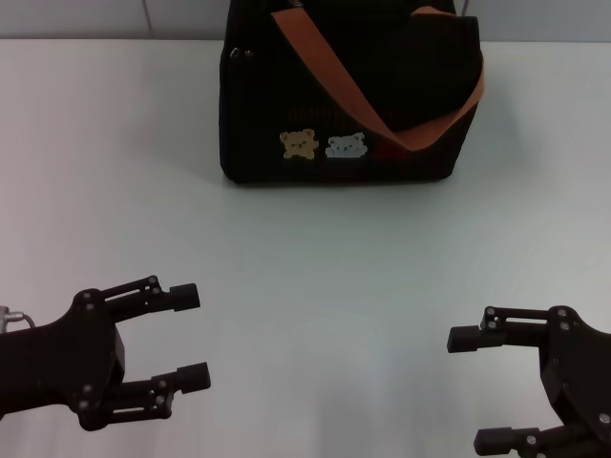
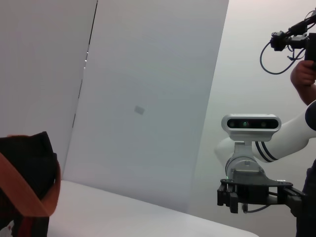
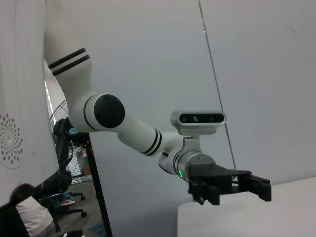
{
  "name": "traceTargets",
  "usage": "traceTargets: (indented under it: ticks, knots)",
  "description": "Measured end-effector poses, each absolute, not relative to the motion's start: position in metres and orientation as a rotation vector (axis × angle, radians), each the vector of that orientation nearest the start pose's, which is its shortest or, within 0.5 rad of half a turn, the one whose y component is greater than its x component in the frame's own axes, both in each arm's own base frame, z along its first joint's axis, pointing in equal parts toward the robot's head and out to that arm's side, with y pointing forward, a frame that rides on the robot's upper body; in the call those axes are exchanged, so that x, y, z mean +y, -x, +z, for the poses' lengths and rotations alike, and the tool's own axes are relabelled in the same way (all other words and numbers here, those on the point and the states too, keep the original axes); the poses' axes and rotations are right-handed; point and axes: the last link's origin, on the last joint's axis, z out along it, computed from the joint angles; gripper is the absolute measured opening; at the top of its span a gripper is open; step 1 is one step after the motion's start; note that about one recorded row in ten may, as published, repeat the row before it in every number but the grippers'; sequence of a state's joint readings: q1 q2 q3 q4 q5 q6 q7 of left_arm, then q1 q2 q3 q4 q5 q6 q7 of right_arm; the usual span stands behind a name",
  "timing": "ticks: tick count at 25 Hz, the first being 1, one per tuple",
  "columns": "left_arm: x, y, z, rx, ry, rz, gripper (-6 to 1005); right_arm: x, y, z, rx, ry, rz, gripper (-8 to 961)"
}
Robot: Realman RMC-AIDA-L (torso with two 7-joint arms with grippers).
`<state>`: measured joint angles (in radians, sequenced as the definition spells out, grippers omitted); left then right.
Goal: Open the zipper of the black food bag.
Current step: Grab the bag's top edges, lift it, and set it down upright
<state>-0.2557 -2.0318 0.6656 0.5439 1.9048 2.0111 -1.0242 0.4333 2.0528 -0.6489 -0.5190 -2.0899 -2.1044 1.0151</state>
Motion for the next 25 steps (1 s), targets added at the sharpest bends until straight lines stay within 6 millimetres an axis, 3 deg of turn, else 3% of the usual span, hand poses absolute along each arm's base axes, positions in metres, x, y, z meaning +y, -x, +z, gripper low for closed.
traceTargets:
  ticks: [13,19,20,24,25]
  knots:
    - [0.209,0.298,0.018,-0.396,2.747,-1.138,768,0.229,-0.263,0.002,0.238,3.021,1.174,813]
    - [0.218,0.303,0.016,-0.407,2.624,-1.108,759,0.238,-0.271,0.01,0.295,2.864,1.163,813]
    - [0.234,0.311,0.006,-0.449,2.436,-1.087,758,0.239,-0.274,0.012,0.317,2.819,1.168,813]
    - [0.241,0.313,0.001,-0.472,2.352,-1.089,752,0.238,-0.289,0.026,0.39,2.661,1.19,813]
    - [0.252,0.314,-0.005,-0.488,2.269,-1.078,751,0.237,-0.291,0.028,0.4,2.636,1.193,813]
